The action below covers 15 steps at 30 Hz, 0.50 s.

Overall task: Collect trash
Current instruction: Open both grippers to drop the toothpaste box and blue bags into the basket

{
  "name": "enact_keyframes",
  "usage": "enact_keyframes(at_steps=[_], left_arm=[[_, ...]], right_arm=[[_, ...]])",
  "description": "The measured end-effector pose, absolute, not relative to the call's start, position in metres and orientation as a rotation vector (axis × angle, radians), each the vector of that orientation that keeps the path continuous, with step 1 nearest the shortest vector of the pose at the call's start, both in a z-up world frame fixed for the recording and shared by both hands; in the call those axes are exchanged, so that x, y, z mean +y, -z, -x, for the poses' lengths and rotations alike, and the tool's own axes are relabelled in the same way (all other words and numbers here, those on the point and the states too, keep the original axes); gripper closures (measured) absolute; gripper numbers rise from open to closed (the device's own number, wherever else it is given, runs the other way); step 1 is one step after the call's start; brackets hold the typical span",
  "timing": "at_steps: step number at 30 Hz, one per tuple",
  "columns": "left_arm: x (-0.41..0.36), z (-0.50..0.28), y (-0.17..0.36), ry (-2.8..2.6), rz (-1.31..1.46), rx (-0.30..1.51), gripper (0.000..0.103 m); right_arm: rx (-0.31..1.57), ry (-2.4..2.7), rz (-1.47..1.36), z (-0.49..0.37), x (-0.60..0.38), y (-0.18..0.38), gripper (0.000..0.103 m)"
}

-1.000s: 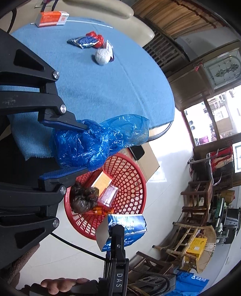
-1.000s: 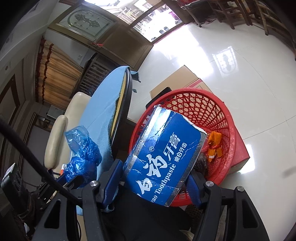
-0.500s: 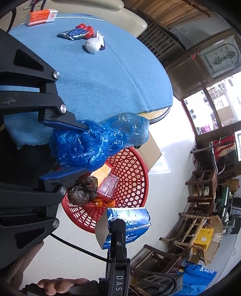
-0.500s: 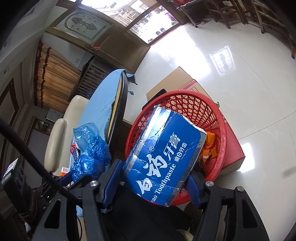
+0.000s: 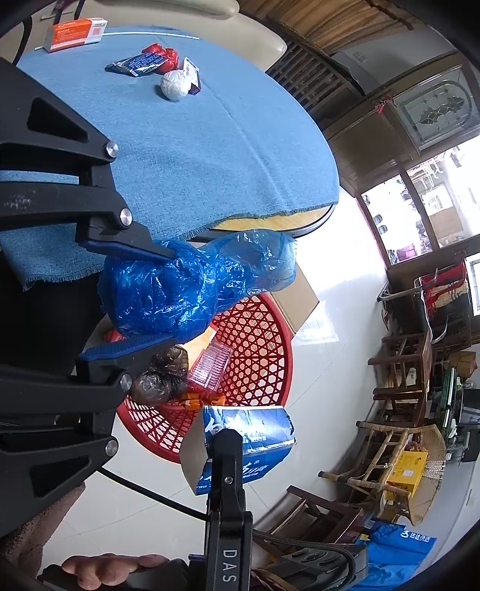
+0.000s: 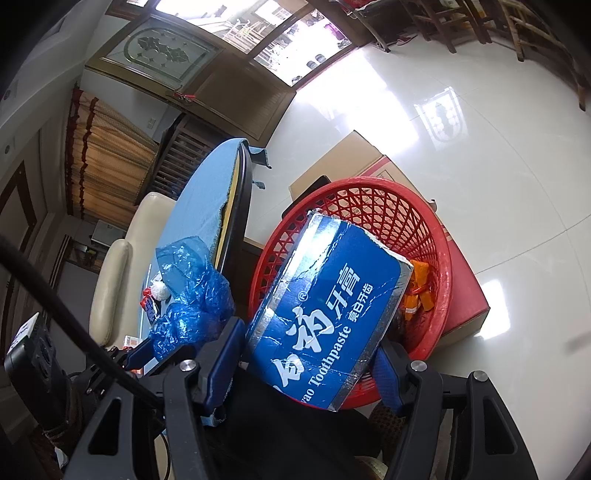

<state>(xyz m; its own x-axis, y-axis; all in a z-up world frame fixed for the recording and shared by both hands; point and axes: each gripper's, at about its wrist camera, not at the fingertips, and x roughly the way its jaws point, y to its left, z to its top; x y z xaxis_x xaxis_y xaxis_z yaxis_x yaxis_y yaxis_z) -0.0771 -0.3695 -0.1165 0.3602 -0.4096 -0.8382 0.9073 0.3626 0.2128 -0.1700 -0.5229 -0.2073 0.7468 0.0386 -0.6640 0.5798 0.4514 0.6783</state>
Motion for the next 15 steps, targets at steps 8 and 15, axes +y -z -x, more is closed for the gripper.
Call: enact_keyframes(at_steps=[8, 15], left_arm=[[-0.3712, 0.0827, 0.1170, 0.964, -0.780, 0.743, 0.061], [-0.3694, 0.0829, 0.1143, 0.954, -0.781, 0.725, 0.058]], right_arm=[[0.678, 0.377, -1.115, 0.1726, -0.5293, 0.2141, 0.034], [0.680, 0.381, -1.138, 0.1749, -0.5309, 0.2159, 0.034]])
